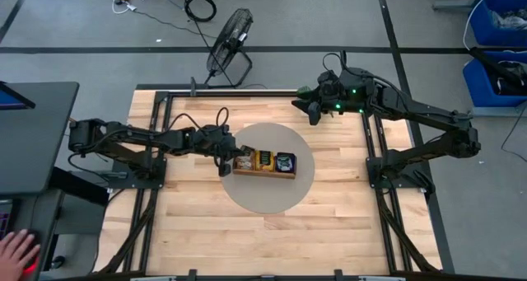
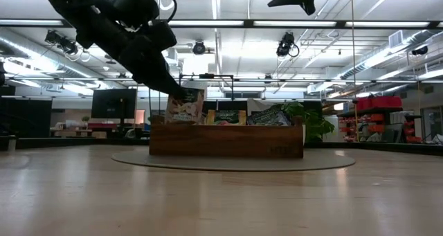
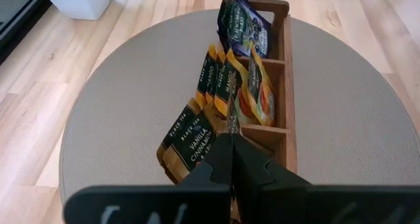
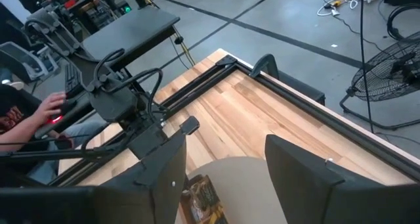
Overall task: Pick & Place Tea
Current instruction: Put the brown tea bag into the left section of the wooden organizer, then return to Home Position
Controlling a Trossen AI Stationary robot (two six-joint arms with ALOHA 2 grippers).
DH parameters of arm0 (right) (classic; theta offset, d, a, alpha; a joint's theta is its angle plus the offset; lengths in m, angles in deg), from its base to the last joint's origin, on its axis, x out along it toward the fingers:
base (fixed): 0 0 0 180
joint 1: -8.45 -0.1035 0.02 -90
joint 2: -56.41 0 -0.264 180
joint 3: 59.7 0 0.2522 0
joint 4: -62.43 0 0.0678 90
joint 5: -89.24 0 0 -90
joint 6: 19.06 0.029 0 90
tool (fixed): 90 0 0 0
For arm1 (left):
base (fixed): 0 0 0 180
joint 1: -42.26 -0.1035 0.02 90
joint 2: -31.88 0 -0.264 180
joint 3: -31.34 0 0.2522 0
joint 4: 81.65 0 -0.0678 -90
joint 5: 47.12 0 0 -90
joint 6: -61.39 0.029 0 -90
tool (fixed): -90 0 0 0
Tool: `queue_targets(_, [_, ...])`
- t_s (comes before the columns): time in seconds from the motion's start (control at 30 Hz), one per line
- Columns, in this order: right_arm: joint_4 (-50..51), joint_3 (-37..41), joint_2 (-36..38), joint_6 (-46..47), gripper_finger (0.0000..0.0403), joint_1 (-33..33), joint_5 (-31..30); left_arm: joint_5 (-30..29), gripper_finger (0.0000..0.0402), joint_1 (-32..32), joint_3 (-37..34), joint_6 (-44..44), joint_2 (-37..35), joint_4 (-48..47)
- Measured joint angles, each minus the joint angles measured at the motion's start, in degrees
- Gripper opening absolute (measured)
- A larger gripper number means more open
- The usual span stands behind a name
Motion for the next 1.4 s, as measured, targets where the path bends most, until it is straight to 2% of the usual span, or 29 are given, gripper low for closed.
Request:
queue_targets(0.2, [0.0, 0.0, 0.0, 0.0, 0.0214, 0.0, 0.0, 0.0, 0.0001, 0.0, 0.0, 0.0, 0.2, 0.0])
queue_targets(0.53, [0.1, 0.0, 0.0, 0.0, 0.0214, 0.0, 0.0, 0.0, 0.0001, 0.0, 0.0, -0.3, 4.9, 1.9])
queue_targets(0.77, [0.0, 0.0, 0.0, 0.0, 0.0214, 0.0, 0.0, -0.4, 0.0010, 0.0, 0.0, -0.4, 4.8, 1.8])
queue_targets(1.03, [0.1, 0.0, 0.0, 0.0, 0.0214, 0.0, 0.0, -0.5, 0.0061, 0.0, 0.0, -0.5, 4.8, 2.6])
queue_targets(1.4, [0.1, 0.0, 0.0, 0.0, 0.0214, 0.0, 0.0, -0.5, 0.0157, 0.0, 0.0, -0.6, 4.8, 3.6])
